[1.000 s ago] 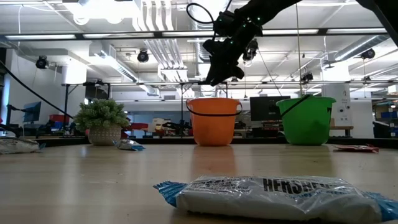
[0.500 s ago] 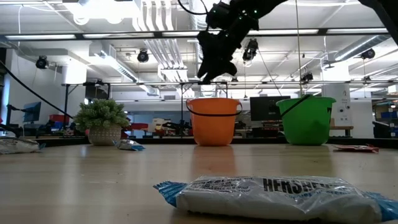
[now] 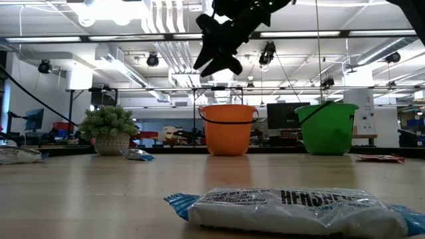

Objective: Organize candy in baskets
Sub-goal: Put the white chocolate into the orange bucket

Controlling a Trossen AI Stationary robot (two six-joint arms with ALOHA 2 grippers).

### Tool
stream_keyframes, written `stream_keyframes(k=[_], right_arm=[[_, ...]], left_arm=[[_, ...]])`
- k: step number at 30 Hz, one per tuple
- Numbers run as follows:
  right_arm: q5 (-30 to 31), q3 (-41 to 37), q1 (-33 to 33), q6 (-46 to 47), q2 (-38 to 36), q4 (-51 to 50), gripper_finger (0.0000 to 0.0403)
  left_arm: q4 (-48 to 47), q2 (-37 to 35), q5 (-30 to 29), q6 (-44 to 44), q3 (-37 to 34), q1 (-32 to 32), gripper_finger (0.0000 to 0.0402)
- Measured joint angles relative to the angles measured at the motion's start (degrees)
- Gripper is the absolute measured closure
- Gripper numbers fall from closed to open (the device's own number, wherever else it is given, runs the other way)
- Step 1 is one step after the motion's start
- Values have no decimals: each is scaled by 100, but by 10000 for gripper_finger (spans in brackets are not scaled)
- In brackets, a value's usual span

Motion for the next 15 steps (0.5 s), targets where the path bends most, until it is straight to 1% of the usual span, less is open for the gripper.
stream_keyframes(k=[4,5,8,10,15], right_arm=[[0,0,108,46,-10,-27,248],[0,0,131,128,-11,-33,248],[0,0,179,456,-45,-115,248],[1,-1,206,645,-103,-268,247],[4,-2,316,766,-382,-548,249]], left_arm=[[0,-6,107,483,7,3,210],[0,-1,249,551,7,6,208],[0,11,917,771,2,55,202],[0,11,1165,995,0,55,197],[6,2,1231,1494,-171,63,194]])
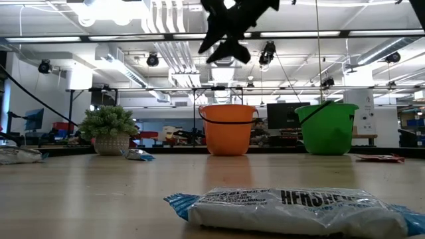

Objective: Organize candy in baskets
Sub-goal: Put the white chocolate into the orange bucket

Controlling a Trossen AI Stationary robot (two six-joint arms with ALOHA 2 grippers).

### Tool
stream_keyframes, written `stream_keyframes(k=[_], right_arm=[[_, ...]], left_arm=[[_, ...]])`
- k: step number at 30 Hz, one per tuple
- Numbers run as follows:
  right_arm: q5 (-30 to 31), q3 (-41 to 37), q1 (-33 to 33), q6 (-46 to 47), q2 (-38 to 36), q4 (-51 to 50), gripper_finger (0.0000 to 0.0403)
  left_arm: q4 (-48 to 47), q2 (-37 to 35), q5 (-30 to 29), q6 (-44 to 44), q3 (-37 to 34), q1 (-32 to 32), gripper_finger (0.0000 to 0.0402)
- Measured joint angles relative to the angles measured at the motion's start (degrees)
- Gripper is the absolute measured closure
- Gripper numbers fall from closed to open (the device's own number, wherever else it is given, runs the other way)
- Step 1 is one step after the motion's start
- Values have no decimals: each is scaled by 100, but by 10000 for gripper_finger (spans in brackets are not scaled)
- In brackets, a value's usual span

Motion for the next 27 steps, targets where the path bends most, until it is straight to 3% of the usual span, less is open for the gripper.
stream_keyframes(k=[6,14,27], right_arm=[[3,0,141,277,-406,71,250],[1,0,326,288,-844,65,250],[-2,0,346,78,-1192,-284,250]], left_arm=[[-1,-30,280,303,-613,66,203],[19,-114,601,415,-2087,132,224],[1256,-94,963,397,-3930,129,228]])
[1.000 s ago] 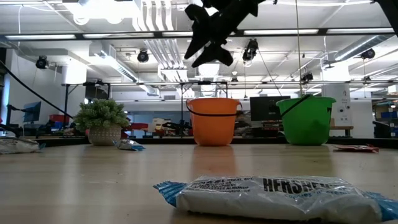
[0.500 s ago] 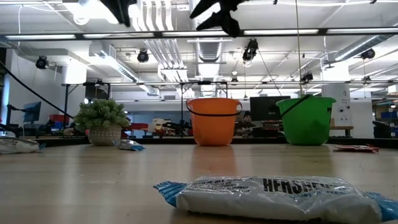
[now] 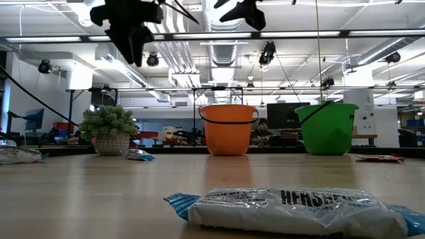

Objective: Organize candy in baskets
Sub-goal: Put the white chocolate into the orange bucket

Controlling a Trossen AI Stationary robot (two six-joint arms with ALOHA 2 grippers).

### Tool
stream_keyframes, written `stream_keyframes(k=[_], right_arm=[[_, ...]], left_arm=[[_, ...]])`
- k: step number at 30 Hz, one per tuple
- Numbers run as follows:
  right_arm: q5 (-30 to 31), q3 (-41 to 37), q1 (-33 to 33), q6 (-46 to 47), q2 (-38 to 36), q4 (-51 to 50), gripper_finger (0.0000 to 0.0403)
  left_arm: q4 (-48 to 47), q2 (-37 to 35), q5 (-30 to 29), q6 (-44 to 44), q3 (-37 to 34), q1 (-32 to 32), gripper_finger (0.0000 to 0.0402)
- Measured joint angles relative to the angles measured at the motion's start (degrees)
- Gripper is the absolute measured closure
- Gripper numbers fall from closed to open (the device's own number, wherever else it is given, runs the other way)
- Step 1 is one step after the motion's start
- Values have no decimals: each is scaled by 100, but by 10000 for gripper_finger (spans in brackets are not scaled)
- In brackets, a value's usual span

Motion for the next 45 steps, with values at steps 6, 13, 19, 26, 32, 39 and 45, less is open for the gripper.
stream_keyframes(k=[6,13,19,26,32,39,45], right_arm=[[4,0,-1,-164,-144,-323,250],[9,-2,-13,-247,-468,-271,250],[15,-2,-13,-247,-606,-191,250],[20,-2,-13,-181,-622,-202,250],[20,-2,-13,-153,-622,-207,250],[15,-2,-13,-155,-622,-220,250],[13,-2,-13,-157,-622,-235,250]], left_arm=[[411,0,573,-7,-570,0,228],[1157,66,671,13,-1243,23,228],[1148,473,671,-79,-1467,26,219],[1180,1158,662,421,-1328,26,204],[1299,1632,1036,596,-1251,29,208],[1208,2008,1189,648,-1257,33,210],[1230,2144,1191,705,-1257,35,210]])
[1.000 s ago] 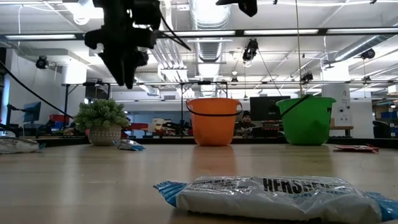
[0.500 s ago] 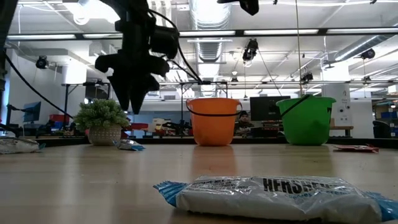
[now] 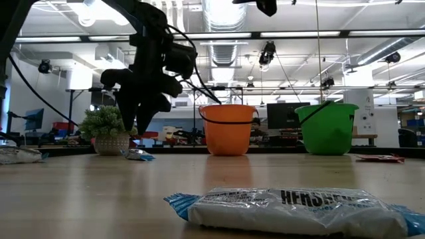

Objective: Organize candy in baskets
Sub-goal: Put the white chocolate into the orange bucket

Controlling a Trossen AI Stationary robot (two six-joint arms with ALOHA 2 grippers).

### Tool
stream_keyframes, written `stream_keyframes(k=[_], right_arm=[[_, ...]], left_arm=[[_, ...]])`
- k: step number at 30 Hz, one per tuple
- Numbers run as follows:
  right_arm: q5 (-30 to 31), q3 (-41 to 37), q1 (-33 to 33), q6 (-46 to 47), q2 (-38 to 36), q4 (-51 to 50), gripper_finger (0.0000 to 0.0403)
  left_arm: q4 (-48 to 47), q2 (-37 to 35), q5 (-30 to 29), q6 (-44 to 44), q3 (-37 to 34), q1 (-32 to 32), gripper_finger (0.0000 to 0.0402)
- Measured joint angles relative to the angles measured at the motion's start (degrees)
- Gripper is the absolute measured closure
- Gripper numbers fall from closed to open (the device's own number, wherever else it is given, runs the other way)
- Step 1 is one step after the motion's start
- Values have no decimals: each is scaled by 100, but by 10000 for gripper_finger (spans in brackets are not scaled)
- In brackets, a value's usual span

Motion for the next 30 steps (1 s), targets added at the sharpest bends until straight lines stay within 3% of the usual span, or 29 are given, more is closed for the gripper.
stream_keyframes(k=[7,13,20,30], right_arm=[[-9,0,0,19,0,-20,250],[-11,0,0,66,0,-22,250],[-11,0,0,64,0,-20,250],[-11,0,0,59,0,-20,250]], left_arm=[[44,-4,499,3,-1,37,210],[38,-65,111,-4,-7,68,210],[-20,-427,99,-203,-9,227,210],[-235,-780,209,-2259,-31,747,210]])
